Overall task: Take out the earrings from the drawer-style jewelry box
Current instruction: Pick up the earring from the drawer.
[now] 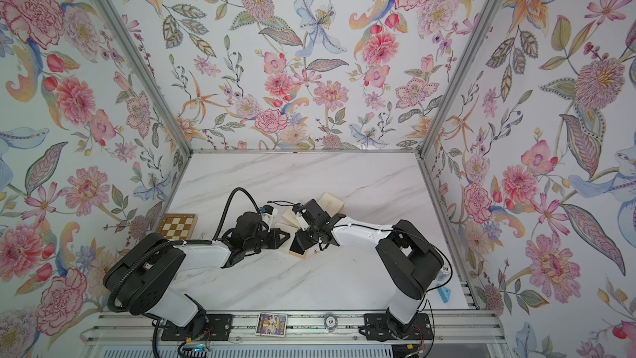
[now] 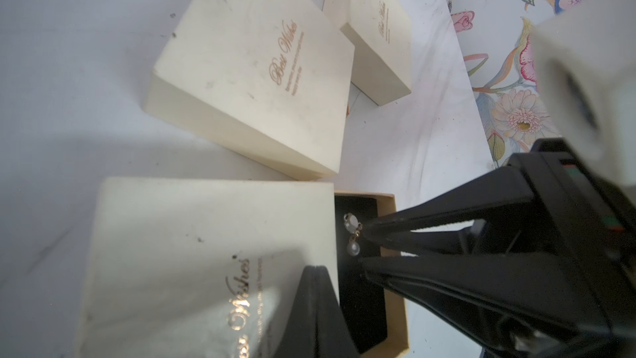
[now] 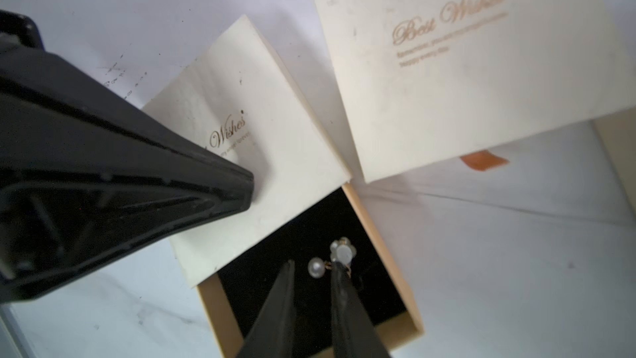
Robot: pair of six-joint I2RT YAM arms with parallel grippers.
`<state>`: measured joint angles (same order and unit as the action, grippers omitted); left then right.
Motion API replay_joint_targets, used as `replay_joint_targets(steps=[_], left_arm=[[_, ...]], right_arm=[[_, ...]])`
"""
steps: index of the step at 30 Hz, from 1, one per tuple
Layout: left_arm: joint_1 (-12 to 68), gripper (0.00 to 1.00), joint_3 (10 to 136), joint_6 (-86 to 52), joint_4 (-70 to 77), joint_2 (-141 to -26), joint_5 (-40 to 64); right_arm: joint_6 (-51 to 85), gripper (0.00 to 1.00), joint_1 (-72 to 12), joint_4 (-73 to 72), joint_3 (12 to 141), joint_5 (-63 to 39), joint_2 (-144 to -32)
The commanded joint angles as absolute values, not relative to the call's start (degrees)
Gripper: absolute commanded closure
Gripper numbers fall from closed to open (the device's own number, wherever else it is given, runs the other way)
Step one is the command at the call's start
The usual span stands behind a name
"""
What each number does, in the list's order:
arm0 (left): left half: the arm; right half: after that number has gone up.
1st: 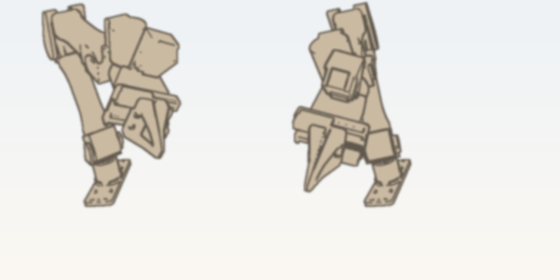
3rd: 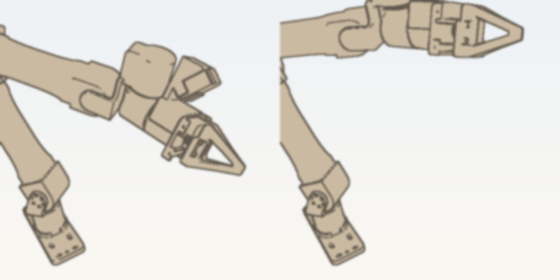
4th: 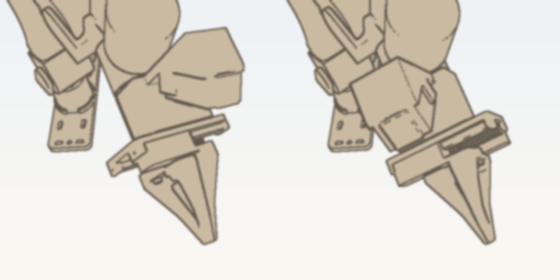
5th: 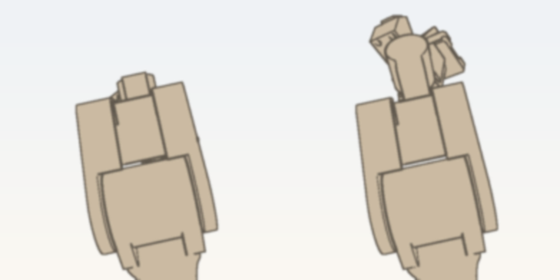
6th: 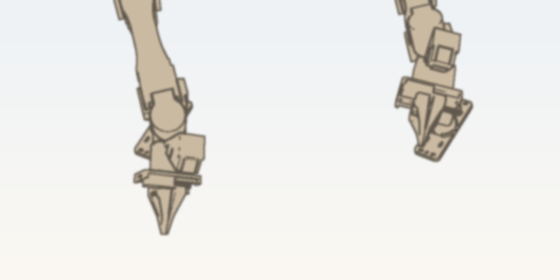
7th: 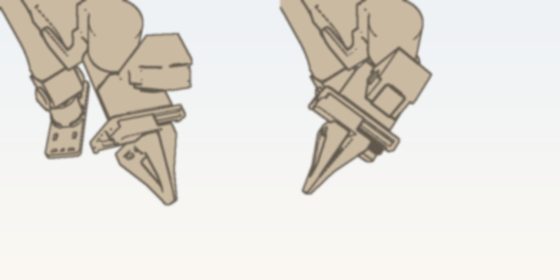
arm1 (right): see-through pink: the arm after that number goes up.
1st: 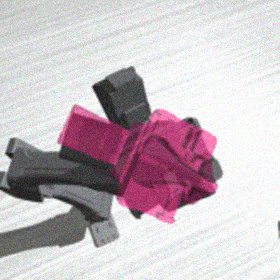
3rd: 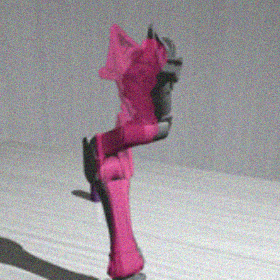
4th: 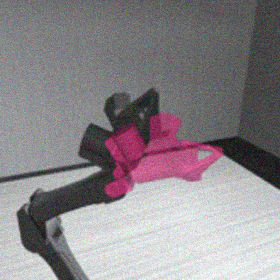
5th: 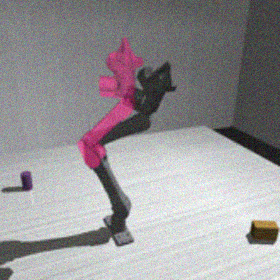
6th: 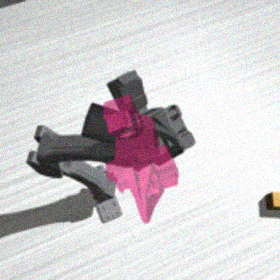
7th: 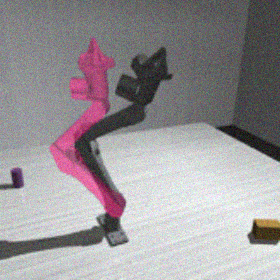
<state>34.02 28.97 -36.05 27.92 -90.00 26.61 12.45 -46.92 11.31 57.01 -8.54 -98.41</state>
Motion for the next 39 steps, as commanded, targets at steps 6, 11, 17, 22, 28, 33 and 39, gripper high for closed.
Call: replay_joint_targets(steps=[6,11,17,22,28,33,39], left_arm=[[33.6,1.0,25.7,-36.4,17.1,-92.9,24.5],[33.7,1.0,25.6,-36.4,17.1,-92.9,24.5],[33.6,1.0,25.7,-36.4,17.0,-92.9,24.4],[33.7,1.0,25.7,-36.4,17.0,-92.9,24.4],[33.6,1.0,25.7,-36.5,17.2,-93.1,24.5],[33.7,1.0,25.7,-36.5,17.2,-93.1,24.6],[33.7,1.0,25.5,-36.6,17.5,-93.2,24.5]], right_arm=[[12.5,0.78,-47.4,11.2,58.2,-8.6,-100.1],[12.6,0.78,-47.3,10.7,58.0,-8.3,-100.0],[12.8,0.77,-47.3,10.0,58.2,-8.7,-100.5],[12.7,0.77,-47.3,9.9,58.1,-8.8,-100.7],[12.7,0.77,-47.2,9.8,58.1,-8.3,-101.0],[12.8,0.77,-47.3,9.8,58.2,-8.1,-101.2],[12.8,0.79,-47.2,9.8,58.2,-8.0,-101.2]])
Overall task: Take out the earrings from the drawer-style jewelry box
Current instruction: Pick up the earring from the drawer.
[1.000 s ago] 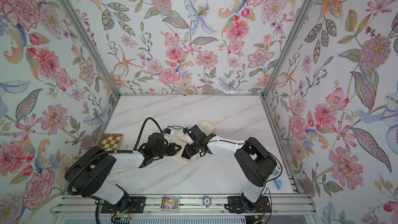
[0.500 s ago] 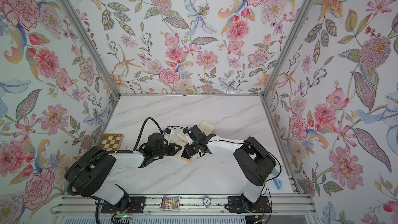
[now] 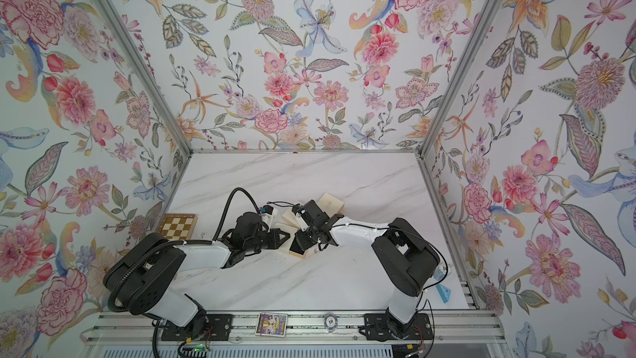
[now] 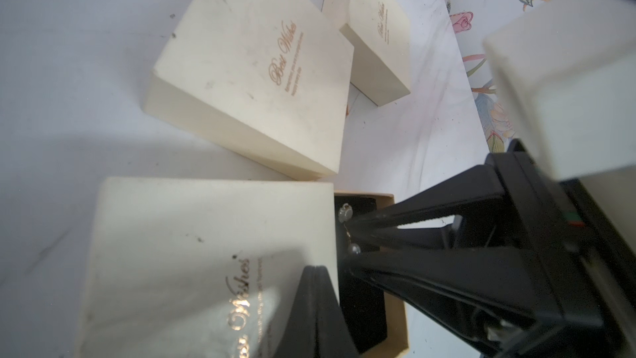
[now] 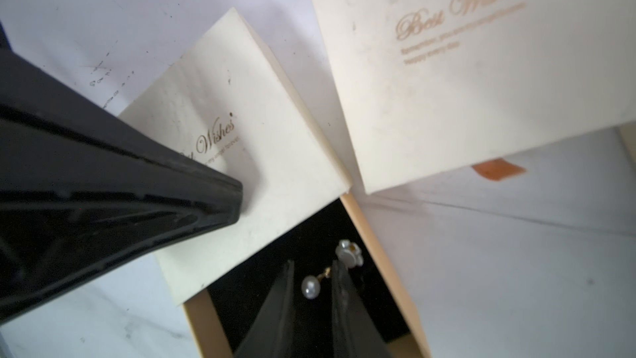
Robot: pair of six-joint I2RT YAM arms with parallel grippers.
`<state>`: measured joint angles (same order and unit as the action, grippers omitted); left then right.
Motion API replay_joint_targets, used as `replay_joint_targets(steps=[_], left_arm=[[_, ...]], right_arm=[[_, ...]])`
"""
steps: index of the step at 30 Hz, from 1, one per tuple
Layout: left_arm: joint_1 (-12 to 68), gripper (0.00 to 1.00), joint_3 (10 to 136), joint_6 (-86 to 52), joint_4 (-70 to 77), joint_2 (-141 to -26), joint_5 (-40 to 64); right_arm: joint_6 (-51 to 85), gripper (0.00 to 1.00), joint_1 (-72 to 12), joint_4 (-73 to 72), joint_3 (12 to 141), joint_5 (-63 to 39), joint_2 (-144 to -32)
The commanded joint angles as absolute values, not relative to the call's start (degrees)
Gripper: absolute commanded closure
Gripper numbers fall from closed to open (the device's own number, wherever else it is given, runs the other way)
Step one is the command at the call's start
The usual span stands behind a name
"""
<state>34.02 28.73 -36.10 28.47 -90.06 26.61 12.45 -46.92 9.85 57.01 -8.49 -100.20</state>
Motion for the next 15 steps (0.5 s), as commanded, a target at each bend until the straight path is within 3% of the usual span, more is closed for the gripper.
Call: replay_joint_targets(steps=[1,15], left_arm=[[33.6,1.0,25.5,-36.6,17.5,-93.1,24.5],[33.6,1.0,25.2,-36.9,18.2,-93.7,24.7]], right_arm=[[12.8,0.79,-47.2,9.8,58.1,-8.0,-101.1],[13.1,0.85,-47.2,9.8,57.5,-8.0,-100.5]])
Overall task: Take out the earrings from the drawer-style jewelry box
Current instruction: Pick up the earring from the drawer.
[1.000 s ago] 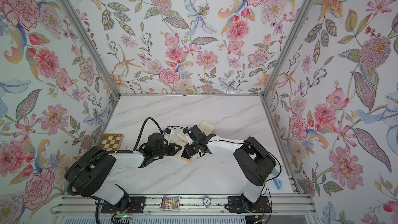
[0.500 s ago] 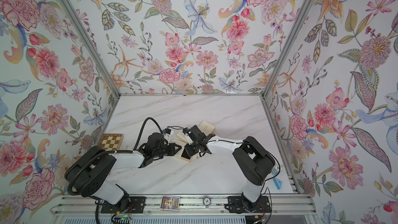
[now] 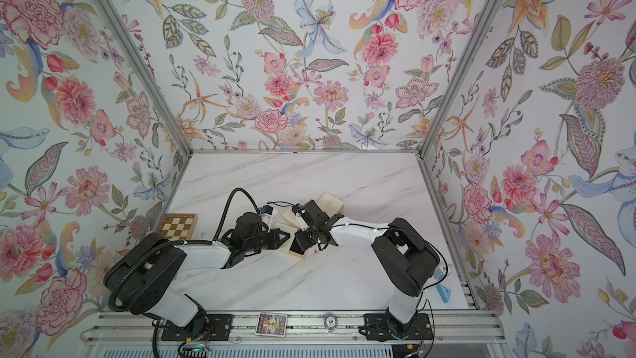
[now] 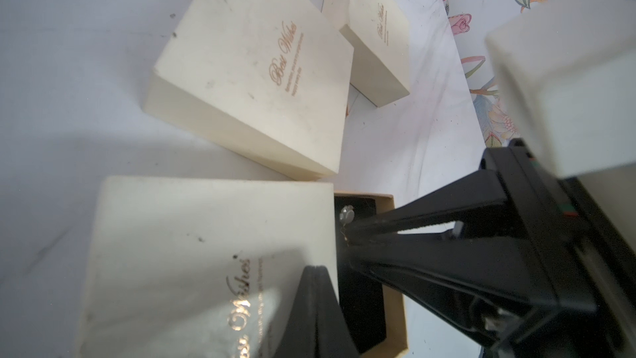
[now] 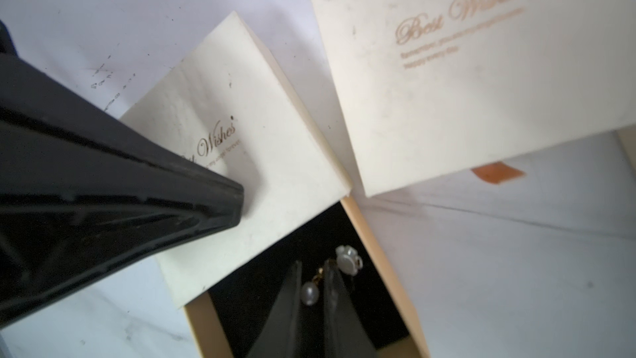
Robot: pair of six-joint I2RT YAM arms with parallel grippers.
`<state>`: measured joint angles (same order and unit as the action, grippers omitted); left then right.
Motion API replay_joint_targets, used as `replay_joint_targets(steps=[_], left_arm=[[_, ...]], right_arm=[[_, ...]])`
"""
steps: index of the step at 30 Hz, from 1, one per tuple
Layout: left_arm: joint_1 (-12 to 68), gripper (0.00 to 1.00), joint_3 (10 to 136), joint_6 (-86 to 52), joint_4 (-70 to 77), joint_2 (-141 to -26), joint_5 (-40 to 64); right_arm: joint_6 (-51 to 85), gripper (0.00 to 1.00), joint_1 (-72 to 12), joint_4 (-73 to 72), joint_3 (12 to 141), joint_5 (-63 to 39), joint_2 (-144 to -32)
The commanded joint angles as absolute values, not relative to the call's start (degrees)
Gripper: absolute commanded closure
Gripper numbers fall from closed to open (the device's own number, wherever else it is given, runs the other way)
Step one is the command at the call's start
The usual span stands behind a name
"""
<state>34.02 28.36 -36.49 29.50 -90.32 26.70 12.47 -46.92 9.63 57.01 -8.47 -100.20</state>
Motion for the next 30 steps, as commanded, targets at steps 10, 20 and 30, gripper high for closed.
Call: replay_joint_targets(steps=[10,20,30], left_arm=[[33.6,1.0,25.2,-37.0,18.3,-93.9,24.8],[33.6,1.0,25.2,-36.9,18.1,-93.7,24.8],[33.7,1.0,25.1,-36.9,18.1,-93.7,24.7]], right_arm=[[13.4,0.87,-47.3,7.7,56.2,-8.3,-99.3],[13.6,0.88,-47.3,6.6,55.6,-8.6,-98.5],[13.6,0.89,-47.3,5.4,54.3,-8.3,-97.1]])
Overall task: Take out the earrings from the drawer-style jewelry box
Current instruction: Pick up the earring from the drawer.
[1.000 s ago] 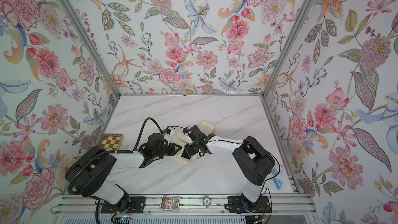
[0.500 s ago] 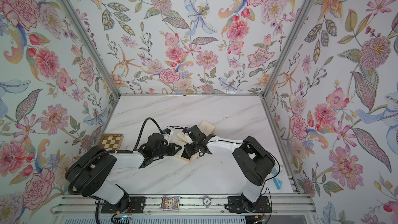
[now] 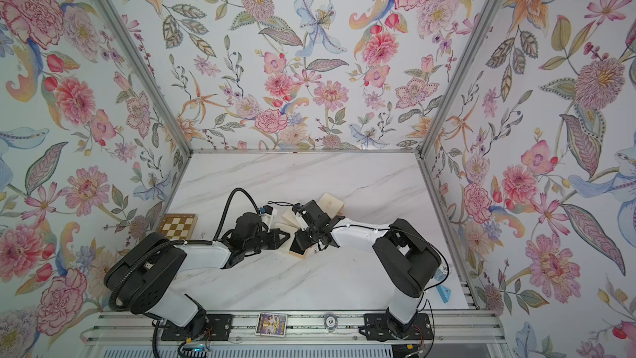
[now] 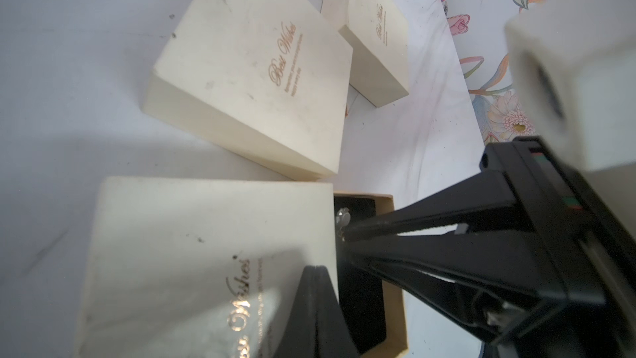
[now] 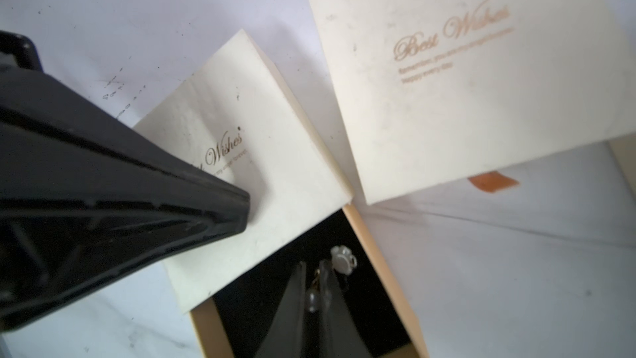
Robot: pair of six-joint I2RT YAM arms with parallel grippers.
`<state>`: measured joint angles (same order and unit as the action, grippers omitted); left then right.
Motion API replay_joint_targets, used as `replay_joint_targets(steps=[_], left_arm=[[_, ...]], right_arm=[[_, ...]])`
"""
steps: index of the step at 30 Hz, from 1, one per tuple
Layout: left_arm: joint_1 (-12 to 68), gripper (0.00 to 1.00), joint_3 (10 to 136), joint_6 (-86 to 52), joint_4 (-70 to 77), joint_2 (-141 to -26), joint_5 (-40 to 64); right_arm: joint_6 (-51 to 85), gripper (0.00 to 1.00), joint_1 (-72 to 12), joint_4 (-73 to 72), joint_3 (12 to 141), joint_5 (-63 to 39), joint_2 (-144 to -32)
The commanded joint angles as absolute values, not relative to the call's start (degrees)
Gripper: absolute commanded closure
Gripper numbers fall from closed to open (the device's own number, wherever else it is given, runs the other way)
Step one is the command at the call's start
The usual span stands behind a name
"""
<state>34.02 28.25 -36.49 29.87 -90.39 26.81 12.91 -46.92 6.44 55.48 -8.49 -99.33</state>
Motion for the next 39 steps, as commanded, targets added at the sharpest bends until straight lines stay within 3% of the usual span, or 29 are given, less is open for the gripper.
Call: replay_joint_targets(steps=[1,39], left_arm=[[33.6,1.0,25.1,-36.9,18.2,-93.8,24.8],[33.6,1.0,26.3,-36.9,18.2,-95.0,25.4]], right_arm=[[13.7,0.89,-47.3,5.1,54.1,-8.2,-96.9],[14.9,0.9,-46.9,-4.1,46.5,-7.6,-88.1]])
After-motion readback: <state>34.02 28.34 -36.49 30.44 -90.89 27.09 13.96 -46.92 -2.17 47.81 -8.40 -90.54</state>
